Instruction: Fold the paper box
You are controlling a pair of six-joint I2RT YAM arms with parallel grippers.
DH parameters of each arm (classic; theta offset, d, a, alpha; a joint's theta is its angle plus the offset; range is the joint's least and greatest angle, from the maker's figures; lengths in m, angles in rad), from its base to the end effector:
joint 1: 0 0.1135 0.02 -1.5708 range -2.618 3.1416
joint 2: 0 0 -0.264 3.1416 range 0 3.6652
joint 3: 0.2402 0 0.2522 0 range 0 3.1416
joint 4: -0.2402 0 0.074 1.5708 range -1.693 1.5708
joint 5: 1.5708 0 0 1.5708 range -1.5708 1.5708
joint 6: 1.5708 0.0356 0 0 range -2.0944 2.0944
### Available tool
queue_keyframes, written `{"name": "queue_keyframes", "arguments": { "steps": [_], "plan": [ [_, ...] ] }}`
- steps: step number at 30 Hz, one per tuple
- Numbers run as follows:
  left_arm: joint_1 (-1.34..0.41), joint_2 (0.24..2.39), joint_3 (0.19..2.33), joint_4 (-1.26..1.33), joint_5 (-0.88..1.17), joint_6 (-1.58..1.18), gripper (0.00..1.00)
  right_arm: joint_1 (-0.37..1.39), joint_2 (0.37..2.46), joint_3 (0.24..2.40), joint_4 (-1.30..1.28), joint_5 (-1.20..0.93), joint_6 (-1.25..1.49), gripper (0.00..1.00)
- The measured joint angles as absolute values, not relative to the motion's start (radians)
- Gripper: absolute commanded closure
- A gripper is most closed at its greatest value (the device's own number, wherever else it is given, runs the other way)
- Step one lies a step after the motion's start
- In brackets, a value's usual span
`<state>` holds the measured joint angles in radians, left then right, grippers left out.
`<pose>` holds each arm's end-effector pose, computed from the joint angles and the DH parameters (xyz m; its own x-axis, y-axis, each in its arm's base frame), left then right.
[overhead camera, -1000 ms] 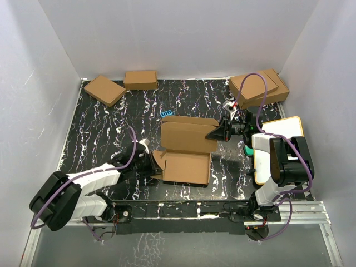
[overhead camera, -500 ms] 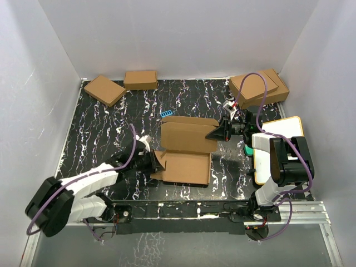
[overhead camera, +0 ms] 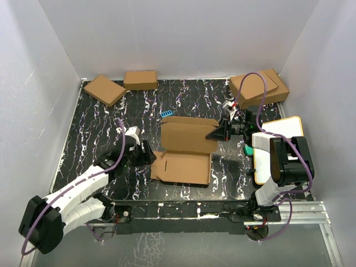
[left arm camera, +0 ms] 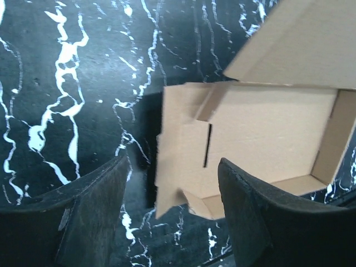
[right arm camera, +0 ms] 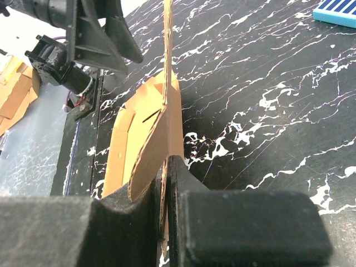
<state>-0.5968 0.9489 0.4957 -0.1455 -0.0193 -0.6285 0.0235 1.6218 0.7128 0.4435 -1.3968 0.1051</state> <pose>0.1685 -0.1136 0.2130 -0.6997 -0.2353 -0.6746 0.1698 0.8624 -0.4769 0.3021 0.0422 0.1848 -0.5390 0.0055 -0.8423 -0.8320 0.1527 0.5334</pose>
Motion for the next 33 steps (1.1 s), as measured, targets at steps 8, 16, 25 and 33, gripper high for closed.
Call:
{"name": "queue_keyframes", "arguments": {
  "steps": [8, 16, 25, 33],
  "plan": [
    [-0.442, 1.021, 0.401, -0.005, 0.181, -0.614, 0.44, 0.023, 1.622, 0.713, 0.44, -1.404, 0.103, 0.92],
    [-0.441, 1.075, 0.351, 0.114, 0.303, -0.652, 0.7, 0.023, 1.622, 0.713, 0.436, -1.41, 0.102, 0.92],
    [-0.44, 1.092, 0.346, 0.164, 0.356, -0.678, 0.99, 0.023, 1.622, 0.714, 0.435, -1.414, 0.102, 0.92],
    [-0.44, 1.086, 0.35, 0.18, 0.389, -0.706, 1.0, 0.023, 1.598, 0.735, 0.425, -1.418, 0.102, 0.92]
  ]
}}
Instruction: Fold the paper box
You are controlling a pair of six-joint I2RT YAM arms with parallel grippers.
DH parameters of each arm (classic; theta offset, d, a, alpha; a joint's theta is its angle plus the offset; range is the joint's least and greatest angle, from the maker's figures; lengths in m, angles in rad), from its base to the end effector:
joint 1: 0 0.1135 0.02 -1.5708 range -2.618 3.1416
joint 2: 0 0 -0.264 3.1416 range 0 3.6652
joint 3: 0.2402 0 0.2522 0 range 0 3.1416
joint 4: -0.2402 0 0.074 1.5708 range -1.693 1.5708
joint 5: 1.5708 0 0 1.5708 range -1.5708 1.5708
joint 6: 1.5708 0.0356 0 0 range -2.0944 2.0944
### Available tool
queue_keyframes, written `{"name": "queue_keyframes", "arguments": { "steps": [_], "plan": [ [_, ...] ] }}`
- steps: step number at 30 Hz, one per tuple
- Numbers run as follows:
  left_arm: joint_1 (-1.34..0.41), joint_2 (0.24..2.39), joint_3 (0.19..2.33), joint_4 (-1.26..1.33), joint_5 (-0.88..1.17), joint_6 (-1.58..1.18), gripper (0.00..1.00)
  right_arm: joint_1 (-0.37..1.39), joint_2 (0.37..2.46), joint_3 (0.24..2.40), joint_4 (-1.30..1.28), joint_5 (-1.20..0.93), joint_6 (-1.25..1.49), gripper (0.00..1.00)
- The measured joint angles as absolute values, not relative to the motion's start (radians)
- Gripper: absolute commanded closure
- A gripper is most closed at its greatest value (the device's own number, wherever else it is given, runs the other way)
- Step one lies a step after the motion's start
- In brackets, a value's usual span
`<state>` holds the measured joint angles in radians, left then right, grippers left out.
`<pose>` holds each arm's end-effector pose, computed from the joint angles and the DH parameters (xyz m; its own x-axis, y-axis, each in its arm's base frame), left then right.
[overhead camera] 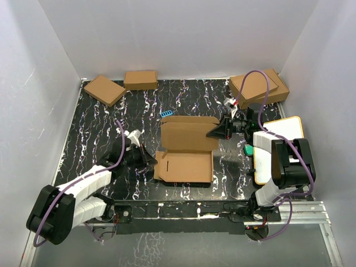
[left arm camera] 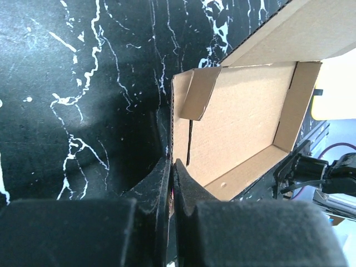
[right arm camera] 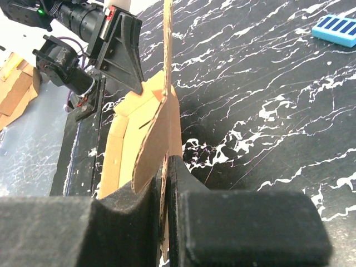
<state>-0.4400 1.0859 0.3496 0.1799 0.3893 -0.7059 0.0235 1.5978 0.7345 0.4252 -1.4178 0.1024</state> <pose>0.1838 -0.1015 0.1705 -0.8084 -0.2828 -0.5162 0.2118 0.6785 -0.7034 0.3029 0.0423 0.1965 -0.5137 0.0035 -0.8580 -0.8503 0.1317 0.5096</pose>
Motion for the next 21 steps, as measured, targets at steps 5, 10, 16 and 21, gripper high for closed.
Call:
{"name": "queue_keyframes", "arguments": {
  "steps": [5, 10, 16, 21],
  "plan": [
    [-0.44, 1.086, 0.366, 0.187, 0.416, -0.71, 1.0, 0.025, 1.58, 0.75, 0.432, -1.415, 0.112, 0.92],
    [-0.439, 1.092, 0.385, 0.198, 0.434, -0.695, 1.0, 0.027, 1.568, 0.75, 0.474, -1.402, 0.155, 0.92],
    [-0.439, 1.095, 0.386, 0.227, 0.435, -0.661, 1.0, 0.038, 1.568, 0.75, 0.607, -1.385, 0.278, 0.92],
    [-0.439, 1.136, 0.419, 0.24, 0.435, -0.635, 1.0, 0.077, 1.568, 0.75, 0.706, -1.354, 0.342, 0.92]
  ]
}}
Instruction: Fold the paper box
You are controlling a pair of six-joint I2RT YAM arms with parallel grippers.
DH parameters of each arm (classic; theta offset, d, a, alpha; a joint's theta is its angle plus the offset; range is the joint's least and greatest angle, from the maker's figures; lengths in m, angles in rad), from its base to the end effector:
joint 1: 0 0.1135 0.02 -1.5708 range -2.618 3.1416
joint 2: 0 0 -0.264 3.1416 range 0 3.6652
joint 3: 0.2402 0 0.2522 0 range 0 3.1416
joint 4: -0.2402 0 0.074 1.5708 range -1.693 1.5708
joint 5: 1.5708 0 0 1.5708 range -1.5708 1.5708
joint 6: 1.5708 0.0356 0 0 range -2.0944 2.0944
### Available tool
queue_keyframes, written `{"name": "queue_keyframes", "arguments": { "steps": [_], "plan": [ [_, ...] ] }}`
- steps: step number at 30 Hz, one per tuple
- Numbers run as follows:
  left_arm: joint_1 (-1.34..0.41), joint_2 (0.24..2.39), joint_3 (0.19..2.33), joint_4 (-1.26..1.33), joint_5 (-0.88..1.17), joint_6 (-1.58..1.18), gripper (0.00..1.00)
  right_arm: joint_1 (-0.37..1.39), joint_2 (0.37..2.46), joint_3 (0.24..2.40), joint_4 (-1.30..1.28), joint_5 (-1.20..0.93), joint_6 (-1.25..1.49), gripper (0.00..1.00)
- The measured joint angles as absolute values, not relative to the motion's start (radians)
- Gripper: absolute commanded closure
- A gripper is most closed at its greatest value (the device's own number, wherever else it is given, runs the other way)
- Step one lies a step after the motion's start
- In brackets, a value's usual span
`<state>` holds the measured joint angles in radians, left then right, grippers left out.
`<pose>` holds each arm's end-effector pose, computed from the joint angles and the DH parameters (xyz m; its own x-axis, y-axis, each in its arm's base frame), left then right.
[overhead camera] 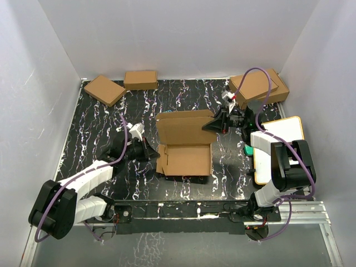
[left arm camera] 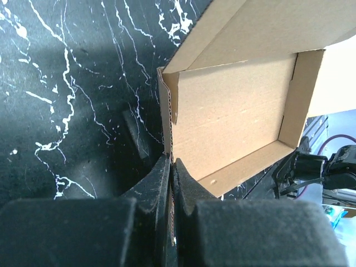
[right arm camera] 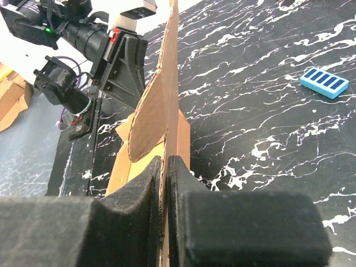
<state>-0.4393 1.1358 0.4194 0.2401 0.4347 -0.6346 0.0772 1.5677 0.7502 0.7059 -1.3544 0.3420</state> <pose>0.1994 -0.1103 0.1886 -0.7637 -0.2352 -0.6012 0.3374 0.6485 -0.6824 0.3080 0.0587 0.2308 -0.4347 0.0386 -0.8997 -0.8900 0.1340 0.4358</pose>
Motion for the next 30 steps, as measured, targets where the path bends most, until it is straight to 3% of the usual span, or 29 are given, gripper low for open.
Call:
{"name": "queue_keyframes", "arguments": {
  "steps": [23, 30],
  "plan": [
    [-0.439, 1.256, 0.575, 0.174, 0.388, -0.523, 1.0, 0.117, 1.62, 0.695, 0.992, -1.209, 0.374, 0.92],
    [-0.44, 1.304, 0.575, 0.183, 0.402, -0.547, 0.81, 0.117, 1.645, 0.678, 0.956, -1.201, 0.344, 0.92]
  ]
}}
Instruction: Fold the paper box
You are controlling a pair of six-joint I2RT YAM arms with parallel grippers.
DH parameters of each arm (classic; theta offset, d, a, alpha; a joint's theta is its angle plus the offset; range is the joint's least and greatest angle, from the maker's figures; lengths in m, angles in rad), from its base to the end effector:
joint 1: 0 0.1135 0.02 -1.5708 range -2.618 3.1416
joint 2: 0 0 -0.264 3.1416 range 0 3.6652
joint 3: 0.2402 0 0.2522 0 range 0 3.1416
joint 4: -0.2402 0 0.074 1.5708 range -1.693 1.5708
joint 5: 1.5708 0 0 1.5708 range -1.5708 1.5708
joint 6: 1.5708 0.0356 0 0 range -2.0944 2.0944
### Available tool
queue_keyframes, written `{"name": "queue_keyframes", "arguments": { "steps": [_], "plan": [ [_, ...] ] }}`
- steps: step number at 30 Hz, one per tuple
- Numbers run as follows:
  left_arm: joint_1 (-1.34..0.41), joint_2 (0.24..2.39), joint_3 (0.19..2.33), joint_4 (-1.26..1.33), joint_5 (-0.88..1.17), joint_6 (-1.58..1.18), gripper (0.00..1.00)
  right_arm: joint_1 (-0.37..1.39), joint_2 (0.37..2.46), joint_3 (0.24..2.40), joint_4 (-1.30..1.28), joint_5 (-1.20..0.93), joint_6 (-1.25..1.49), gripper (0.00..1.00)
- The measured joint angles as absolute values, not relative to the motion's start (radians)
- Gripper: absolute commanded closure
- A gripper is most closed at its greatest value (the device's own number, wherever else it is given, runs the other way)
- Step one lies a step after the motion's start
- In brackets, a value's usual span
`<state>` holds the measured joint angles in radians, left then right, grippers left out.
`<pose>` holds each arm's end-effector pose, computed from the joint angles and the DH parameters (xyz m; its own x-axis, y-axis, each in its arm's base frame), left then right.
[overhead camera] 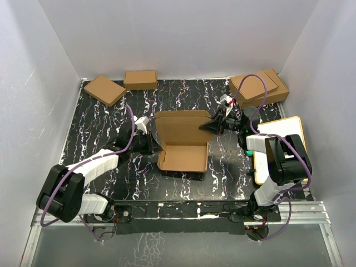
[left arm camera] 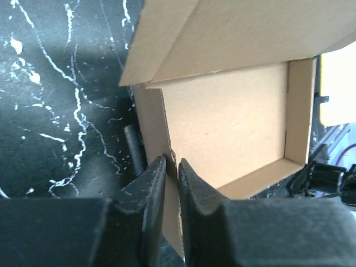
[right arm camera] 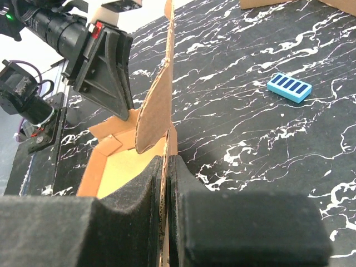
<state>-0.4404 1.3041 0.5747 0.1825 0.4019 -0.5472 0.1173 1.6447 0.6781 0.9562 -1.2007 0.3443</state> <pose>0.2331 -0.1252 0.1941 -0.7631 -0.1697 -0.6236 0.3484 0.7047 -0.6181 0.3089 0.0698 0.2084 -0.3365 0.0833 -0.9380 -0.9079 0.2359 0.3466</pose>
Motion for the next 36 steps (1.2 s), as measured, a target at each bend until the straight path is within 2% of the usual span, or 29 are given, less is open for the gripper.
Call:
{"name": "queue_keyframes", "arguments": {
  "steps": [7, 14, 17, 18, 20, 24, 28, 30, 36],
  "plan": [
    [-0.442, 1.304, 0.574, 0.256, 0.438, -0.6, 0.61, 0.119, 1.645, 0.677, 0.92, -1.202, 0.324, 0.92],
    [-0.441, 1.303, 0.551, 0.294, 0.446, -0.649, 0.56, 0.118, 1.647, 0.677, 0.908, -1.203, 0.317, 0.92],
    [-0.434, 1.288, 0.542, 0.274, 0.437, -0.659, 0.5, 0.118, 1.656, 0.677, 0.907, -1.203, 0.315, 0.92],
    [-0.431, 1.269, 0.542, 0.258, 0.427, -0.658, 0.52, 0.118, 1.659, 0.677, 0.901, -1.203, 0.315, 0.92],
    [-0.416, 1.213, 0.542, 0.224, 0.397, -0.655, 0.6, 0.117, 1.661, 0.677, 0.891, -1.203, 0.313, 0.92],
    [-0.339, 1.093, 0.539, 0.166, 0.339, -0.648, 0.8, 0.117, 1.663, 0.677, 0.887, -1.204, 0.312, 0.92],
    [-0.271, 1.088, 0.499, 0.131, 0.294, -0.64, 0.96, 0.116, 1.663, 0.677, 0.886, -1.207, 0.312, 0.92],
    [-0.266, 1.119, 0.475, 0.111, 0.292, -0.635, 0.99, 0.116, 1.663, 0.677, 0.886, -1.207, 0.312, 0.92],
    [-0.266, 1.242, 0.462, 0.085, 0.345, -0.612, 1.0, 0.115, 1.663, 0.677, 0.886, -1.211, 0.313, 0.92]
  ]
}}
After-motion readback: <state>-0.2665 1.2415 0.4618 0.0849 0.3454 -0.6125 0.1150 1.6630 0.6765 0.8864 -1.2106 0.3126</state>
